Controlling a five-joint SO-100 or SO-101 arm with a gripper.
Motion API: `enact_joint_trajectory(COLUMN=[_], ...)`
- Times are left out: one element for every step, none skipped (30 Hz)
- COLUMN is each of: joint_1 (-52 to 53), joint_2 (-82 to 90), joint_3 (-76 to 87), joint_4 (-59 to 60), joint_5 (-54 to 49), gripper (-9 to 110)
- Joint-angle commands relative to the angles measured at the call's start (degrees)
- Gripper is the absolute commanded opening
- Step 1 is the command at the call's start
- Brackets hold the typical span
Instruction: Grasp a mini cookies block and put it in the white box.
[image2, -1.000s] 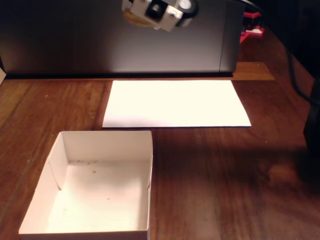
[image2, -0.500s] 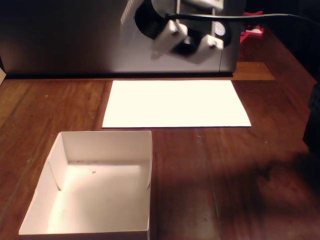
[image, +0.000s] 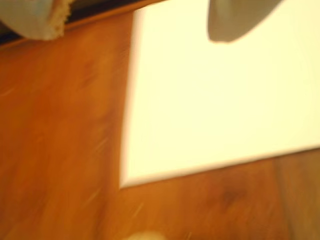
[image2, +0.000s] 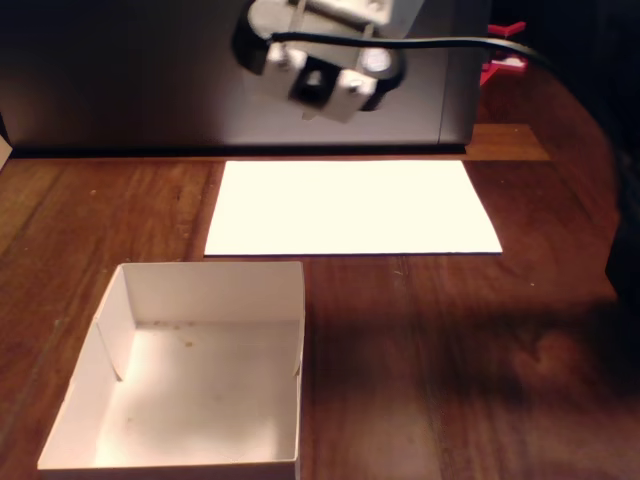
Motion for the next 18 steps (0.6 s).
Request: enact_joint_trajectory(joint_1=[3.34,3.60,3.69,3.78,3.78,3.52,3.34,3.08,2.72,2.46,2.11,1.85,1.67,1.49,1.49,1.49,1.58,1.58], joint_2=[-0.97,-1.93,-2.81,-3.69,-4.57,-5.27,-6.06,-7.03,-7.82,-8.61,-9.40,-10.20,-10.99,-11.95,-12.83,-13.71,-14.50,-14.94], joint_3=[-6.42,-6.24,-6.15,-6.15,-6.33,-6.33,-6.33,-6.42,-6.50,-6.50,-6.59,-6.68,-6.94,-7.29,-7.65,-8.00,-8.26,-8.35], joint_4=[-1.41,-1.41,-1.58,-1.58,-1.58,-1.58,-1.67,-1.67,-1.67,-1.76,-1.93,-2.02,-2.11,-2.11,-2.11,-2.11,-2.02,-2.02], joint_5=[1.05,1.05,1.05,1.14,1.41,1.58,1.93,2.20,2.55,2.90,3.08,3.16,3.25,3.25,3.25,3.25,3.16,2.90], gripper=[17,17,17,17,17,17,17,17,17,17,17,17,18,19,20,21,23,23])
